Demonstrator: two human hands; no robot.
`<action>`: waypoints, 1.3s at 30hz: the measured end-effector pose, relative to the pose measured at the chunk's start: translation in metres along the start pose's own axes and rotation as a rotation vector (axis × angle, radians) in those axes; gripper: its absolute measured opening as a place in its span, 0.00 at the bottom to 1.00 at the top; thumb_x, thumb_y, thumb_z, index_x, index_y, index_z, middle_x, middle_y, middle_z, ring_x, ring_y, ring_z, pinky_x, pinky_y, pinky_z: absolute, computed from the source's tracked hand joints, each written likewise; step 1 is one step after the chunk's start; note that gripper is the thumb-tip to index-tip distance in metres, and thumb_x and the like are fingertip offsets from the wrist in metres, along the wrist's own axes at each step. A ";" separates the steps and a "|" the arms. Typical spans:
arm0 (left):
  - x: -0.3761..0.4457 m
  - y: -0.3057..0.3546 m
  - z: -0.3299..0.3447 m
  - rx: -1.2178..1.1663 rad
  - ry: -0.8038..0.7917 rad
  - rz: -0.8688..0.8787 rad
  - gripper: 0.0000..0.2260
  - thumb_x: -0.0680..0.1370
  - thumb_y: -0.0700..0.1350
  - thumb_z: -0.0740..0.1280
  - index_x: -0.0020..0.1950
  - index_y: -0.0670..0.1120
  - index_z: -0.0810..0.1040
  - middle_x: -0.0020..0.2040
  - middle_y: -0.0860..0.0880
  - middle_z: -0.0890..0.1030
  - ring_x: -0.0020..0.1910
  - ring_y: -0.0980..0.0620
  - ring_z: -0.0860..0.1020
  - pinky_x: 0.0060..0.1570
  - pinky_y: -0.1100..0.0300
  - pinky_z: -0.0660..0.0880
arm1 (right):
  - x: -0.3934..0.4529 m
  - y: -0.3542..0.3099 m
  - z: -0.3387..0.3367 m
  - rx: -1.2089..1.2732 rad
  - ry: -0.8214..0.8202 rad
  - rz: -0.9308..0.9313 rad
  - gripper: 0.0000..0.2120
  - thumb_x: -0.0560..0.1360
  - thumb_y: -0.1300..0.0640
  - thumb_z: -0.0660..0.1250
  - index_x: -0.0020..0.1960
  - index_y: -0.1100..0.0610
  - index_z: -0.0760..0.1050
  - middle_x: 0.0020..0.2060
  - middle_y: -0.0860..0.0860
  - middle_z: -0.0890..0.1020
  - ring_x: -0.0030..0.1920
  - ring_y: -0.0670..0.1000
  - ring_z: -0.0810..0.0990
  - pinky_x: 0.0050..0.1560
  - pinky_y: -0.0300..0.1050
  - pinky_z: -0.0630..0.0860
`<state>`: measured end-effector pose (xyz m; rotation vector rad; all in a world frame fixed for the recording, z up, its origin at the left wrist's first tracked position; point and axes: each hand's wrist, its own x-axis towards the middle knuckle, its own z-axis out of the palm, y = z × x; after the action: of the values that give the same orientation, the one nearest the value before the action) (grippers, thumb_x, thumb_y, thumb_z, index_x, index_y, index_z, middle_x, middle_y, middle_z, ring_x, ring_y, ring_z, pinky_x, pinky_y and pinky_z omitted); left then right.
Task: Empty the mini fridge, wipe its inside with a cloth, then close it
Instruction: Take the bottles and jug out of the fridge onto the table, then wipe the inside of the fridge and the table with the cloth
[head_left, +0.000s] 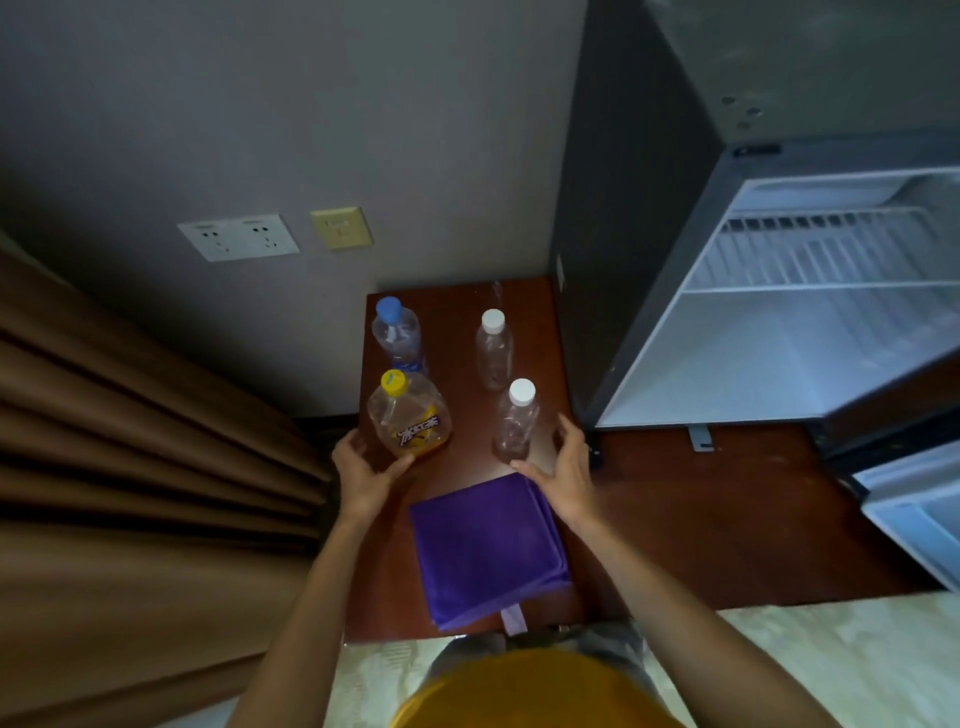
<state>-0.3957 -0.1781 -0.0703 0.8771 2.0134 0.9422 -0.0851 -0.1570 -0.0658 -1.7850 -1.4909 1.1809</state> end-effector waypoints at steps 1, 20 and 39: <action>-0.011 -0.009 0.000 0.002 0.031 -0.008 0.42 0.73 0.40 0.84 0.80 0.38 0.64 0.77 0.38 0.68 0.71 0.46 0.75 0.72 0.49 0.75 | -0.013 0.010 0.002 -0.055 0.050 -0.034 0.49 0.74 0.40 0.78 0.83 0.55 0.56 0.79 0.56 0.66 0.78 0.55 0.66 0.76 0.51 0.67; -0.109 -0.003 0.054 0.470 -0.312 0.216 0.13 0.81 0.48 0.77 0.54 0.54 0.72 0.44 0.55 0.80 0.51 0.41 0.84 0.48 0.54 0.73 | -0.044 0.052 0.004 -0.245 -0.101 -0.065 0.21 0.73 0.42 0.78 0.53 0.57 0.77 0.50 0.52 0.78 0.50 0.53 0.78 0.48 0.40 0.71; -0.090 0.214 0.341 0.534 -0.473 0.736 0.20 0.84 0.37 0.65 0.74 0.49 0.81 0.59 0.39 0.75 0.55 0.37 0.82 0.66 0.44 0.80 | 0.105 0.089 -0.277 -0.166 0.349 -0.033 0.15 0.78 0.50 0.74 0.58 0.55 0.74 0.51 0.56 0.82 0.53 0.59 0.81 0.53 0.54 0.77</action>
<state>-0.0120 -0.0331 -0.0215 2.0105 1.5371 0.4599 0.2007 -0.0424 -0.0369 -1.9478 -1.4346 0.6991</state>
